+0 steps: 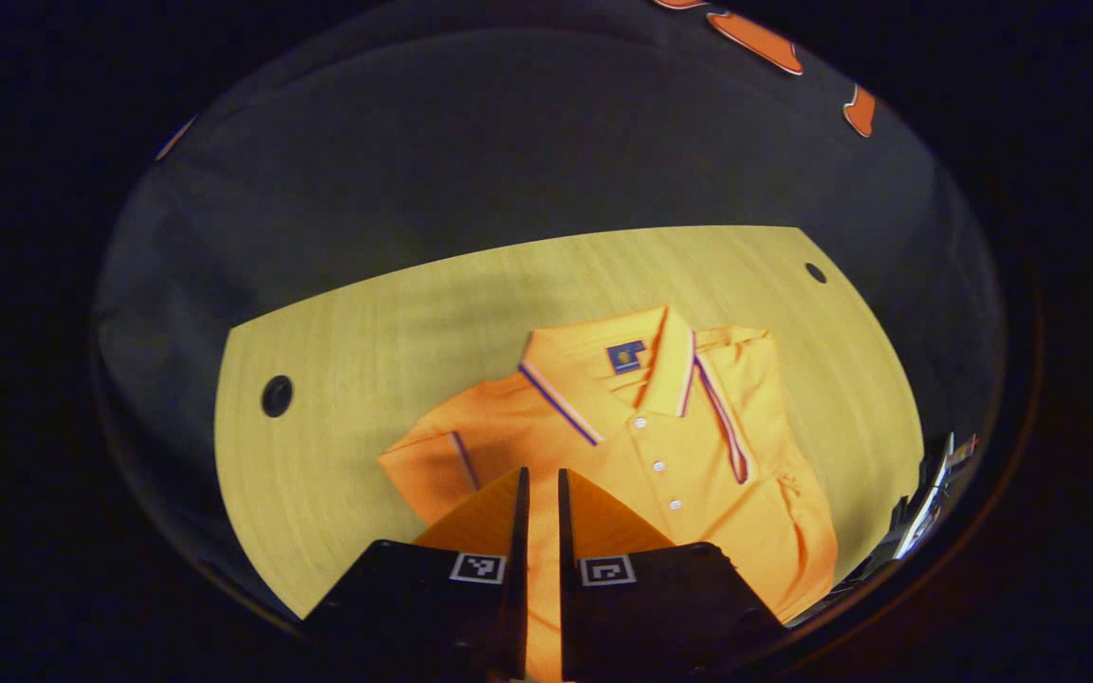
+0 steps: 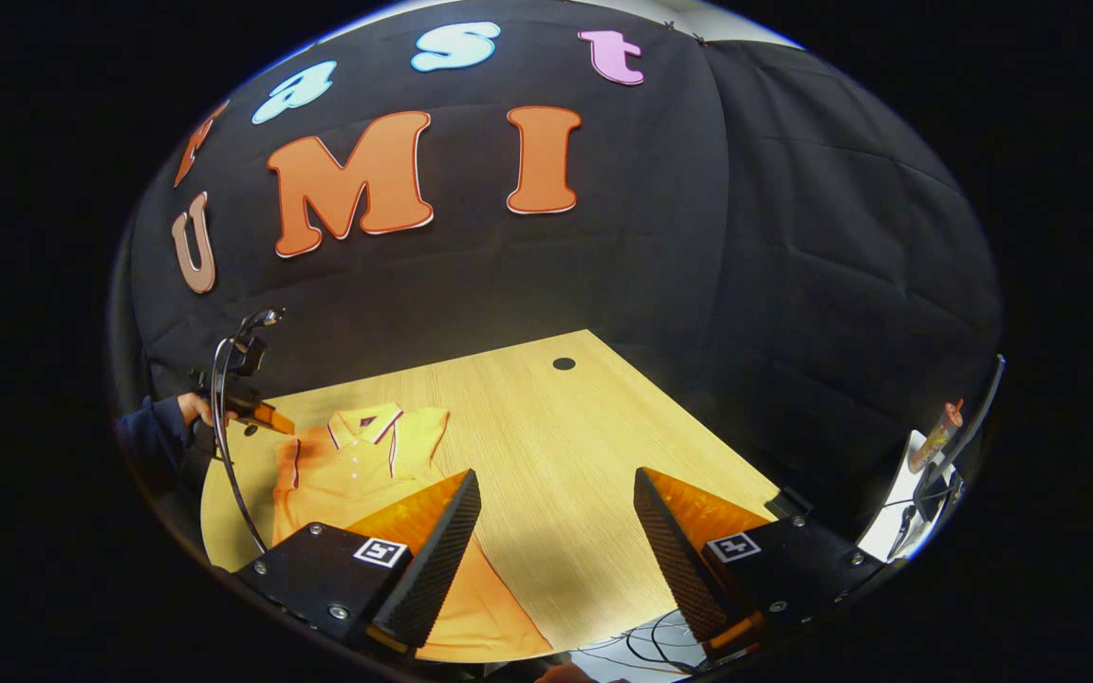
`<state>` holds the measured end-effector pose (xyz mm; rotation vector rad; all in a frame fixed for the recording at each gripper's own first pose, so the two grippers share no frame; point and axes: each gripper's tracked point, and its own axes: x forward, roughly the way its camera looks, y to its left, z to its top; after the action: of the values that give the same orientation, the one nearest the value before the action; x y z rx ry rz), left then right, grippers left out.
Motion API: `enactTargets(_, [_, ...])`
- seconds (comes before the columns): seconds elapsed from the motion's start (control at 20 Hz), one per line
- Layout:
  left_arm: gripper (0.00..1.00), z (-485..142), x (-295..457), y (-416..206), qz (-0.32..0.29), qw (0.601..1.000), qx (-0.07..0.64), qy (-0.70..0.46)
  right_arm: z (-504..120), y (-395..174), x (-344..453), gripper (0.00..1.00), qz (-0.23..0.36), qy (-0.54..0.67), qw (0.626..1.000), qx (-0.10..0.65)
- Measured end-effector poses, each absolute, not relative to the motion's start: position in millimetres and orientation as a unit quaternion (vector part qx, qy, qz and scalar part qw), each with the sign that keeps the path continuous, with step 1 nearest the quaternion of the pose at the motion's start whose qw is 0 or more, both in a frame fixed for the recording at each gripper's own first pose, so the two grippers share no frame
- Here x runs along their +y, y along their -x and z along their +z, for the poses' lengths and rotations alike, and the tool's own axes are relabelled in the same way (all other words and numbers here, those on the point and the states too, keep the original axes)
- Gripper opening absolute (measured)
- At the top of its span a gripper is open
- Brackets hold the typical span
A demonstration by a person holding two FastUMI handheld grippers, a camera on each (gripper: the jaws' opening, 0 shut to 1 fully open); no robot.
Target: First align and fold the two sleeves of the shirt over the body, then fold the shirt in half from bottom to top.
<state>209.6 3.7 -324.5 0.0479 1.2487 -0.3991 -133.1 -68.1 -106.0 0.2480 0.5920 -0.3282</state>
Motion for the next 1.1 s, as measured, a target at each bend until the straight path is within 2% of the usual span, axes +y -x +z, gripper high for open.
enactTargets(0.1, [0.24, -328.6, -4.3, -199.8, -0.190, 0.796, 0.574, -0.020, -108.9, 137.8, -73.4, 0.99, -0.165, -0.116, 0.935, 0.292])
enactTargets(0.15, [0.41, -328.4, -8.5, -193.6, -0.193, 0.800, 0.568, -0.018, -111.0, 140.5, -75.2, 0.99, -0.166, -0.116, 0.935, 0.293])
enactTargets(0.2, [0.49, -324.9, -9.6, -191.7, -0.194, 0.806, 0.558, -0.017, -112.6, 141.3, -77.6, 0.99, -0.168, -0.118, 0.934, 0.293])
enactTargets(0.25, [0.67, -319.1, -9.2, -187.9, -0.195, 0.813, 0.549, -0.019, -113.7, 142.2, -79.0, 0.99, -0.169, -0.120, 0.933, 0.293])
enactTargets(0.3, [0.72, -314.6, -10.1, -188.0, -0.193, 0.823, 0.534, -0.021, -113.7, 141.8, -82.1, 0.99, -0.172, -0.120, 0.933, 0.291])
enactTargets(0.35, [0.83, -304.1, -9.6, -183.9, -0.192, 0.830, 0.523, -0.019, -113.9, 141.9, -83.6, 0.99, -0.173, -0.119, 0.934, 0.290])
enactTargets(0.55, [0.90, -259.7, -13.8, -178.8, -0.190, 0.870, 0.456, -0.015, -103.8, 135.0, -82.5, 0.99, -0.172, -0.100, 0.944, 0.264])
enactTargets(0.8, [0.92, -173.4, -23.4, -168.4, -0.198, 0.926, 0.321, 0.012, -86.7, 125.1, -68.1, 0.99, -0.168, -0.064, 0.958, 0.224])
enactTargets(0.85, [0.97, -153.5, -22.5, -163.2, -0.196, 0.936, 0.292, 0.014, -85.4, 123.2, -65.0, 0.99, -0.167, -0.063, 0.959, 0.221])
enactTargets(0.9, [0.98, -136.2, -20.2, -156.2, -0.196, 0.944, 0.266, 0.014, -84.3, 121.9, -61.0, 0.99, -0.165, -0.065, 0.960, 0.219])
enactTargets(1.1, [0.98, -82.5, -15.4, -134.0, -0.172, 0.971, 0.163, 0.011, -73.5, 115.0, -49.8, 0.99, -0.132, -0.054, 0.971, 0.191])
